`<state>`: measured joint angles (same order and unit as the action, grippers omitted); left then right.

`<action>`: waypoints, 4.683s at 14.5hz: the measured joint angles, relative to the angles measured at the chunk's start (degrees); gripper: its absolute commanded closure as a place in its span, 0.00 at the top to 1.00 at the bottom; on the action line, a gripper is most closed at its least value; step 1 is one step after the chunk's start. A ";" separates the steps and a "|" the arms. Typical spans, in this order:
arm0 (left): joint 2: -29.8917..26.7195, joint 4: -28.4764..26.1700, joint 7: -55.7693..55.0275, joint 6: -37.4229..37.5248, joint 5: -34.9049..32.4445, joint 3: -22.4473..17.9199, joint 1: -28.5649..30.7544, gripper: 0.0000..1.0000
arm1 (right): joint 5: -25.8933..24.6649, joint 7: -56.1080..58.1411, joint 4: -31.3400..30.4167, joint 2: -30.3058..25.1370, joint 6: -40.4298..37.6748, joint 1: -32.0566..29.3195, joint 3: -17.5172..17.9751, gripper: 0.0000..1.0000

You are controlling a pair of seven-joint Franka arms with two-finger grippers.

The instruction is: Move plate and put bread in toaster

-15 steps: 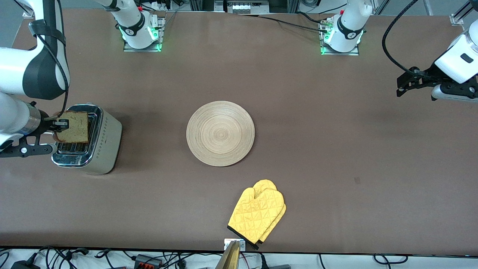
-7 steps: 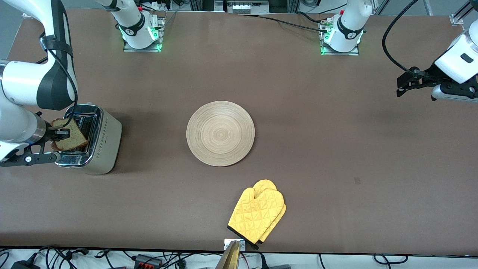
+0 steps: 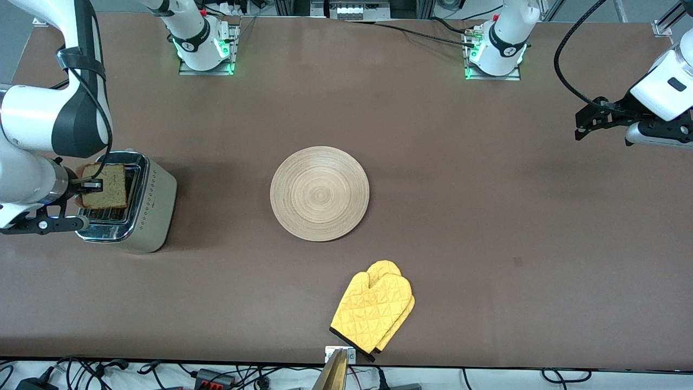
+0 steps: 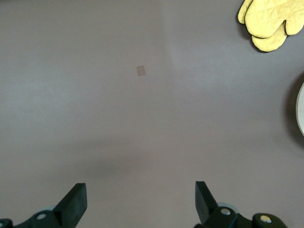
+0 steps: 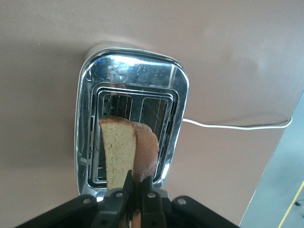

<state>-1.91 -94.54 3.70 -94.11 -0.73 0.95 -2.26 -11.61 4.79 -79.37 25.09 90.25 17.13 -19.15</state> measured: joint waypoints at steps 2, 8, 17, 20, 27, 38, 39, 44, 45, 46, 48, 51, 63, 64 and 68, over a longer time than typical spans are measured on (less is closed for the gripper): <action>0.00 0.00 0.00 0.00 0.00 0.00 0.00 1.00 | 0.00 -0.29 0.02 0.00 -0.73 0.03 0.08 0.00; 0.00 0.00 0.00 0.00 0.00 0.00 0.00 1.00 | 0.00 0.02 1.60 -0.24 -5.31 -0.03 0.06 0.00; 0.00 0.00 0.00 0.00 0.00 0.00 0.00 1.00 | -0.02 1.82 2.00 0.13 -4.50 -0.39 0.03 0.00; 0.00 0.00 0.00 0.00 0.00 0.00 0.00 1.00 | -0.04 1.75 1.98 2.49 0.57 -0.62 -0.04 0.00; 0.00 0.00 0.00 0.00 0.00 0.00 0.00 1.00 | -0.07 -0.57 2.03 4.78 5.60 -0.51 -0.07 0.25; 0.00 0.00 0.00 0.13 0.00 -0.06 0.09 1.00 | -0.07 -0.87 2.39 4.38 2.84 -0.22 0.01 1.00; 0.00 0.00 0.00 0.20 0.00 -0.07 0.12 1.00 | -0.07 -0.87 2.64 3.81 1.09 -0.22 0.01 1.00; 0.02 0.01 0.00 1.13 0.00 -0.11 0.21 1.00 | 4.80 -0.87 3.53 -0.94 -5.06 -0.38 -0.30 1.00; 0.02 0.01 0.00 1.17 0.00 -0.12 0.24 1.00 | 7.81 -0.87 4.09 -1.71 -5.95 -0.63 -0.47 1.00; 0.02 0.01 0.00 1.19 0.00 -0.13 0.26 1.00 | 10.24 -0.87 4.98 -2.32 -7.07 -1.05 -0.54 1.00; 0.03 0.02 0.00 1.22 0.00 -0.13 0.26 1.00 | 14.31 -0.87 7.79 -2.90 -9.61 -2.15 -0.60 1.00; 0.03 0.02 0.00 1.23 0.00 -0.13 0.26 1.00 | 19.10 -0.87 12.15 -3.17 -13.60 -3.83 -0.61 1.00; 0.03 0.05 0.00 1.30 0.00 -0.09 0.22 1.00 | 20.08 -5.19 5.84 -11.43 -7.74 -10.44 11.73 1.00; 0.03 0.05 0.00 1.31 0.00 -0.09 0.22 1.00 | 19.67 -5.19 4.03 -12.79 -7.38 -12.55 13.52 1.00; 0.03 0.06 0.00 1.33 0.00 -0.09 0.22 1.00 | 15.32 -5.19 -1.69 -14.39 -3.58 -18.20 19.06 1.00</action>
<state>-1.89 -94.48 3.70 -92.78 -0.73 0.86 -2.04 3.70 -0.40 -81.06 10.70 86.67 -1.07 -0.09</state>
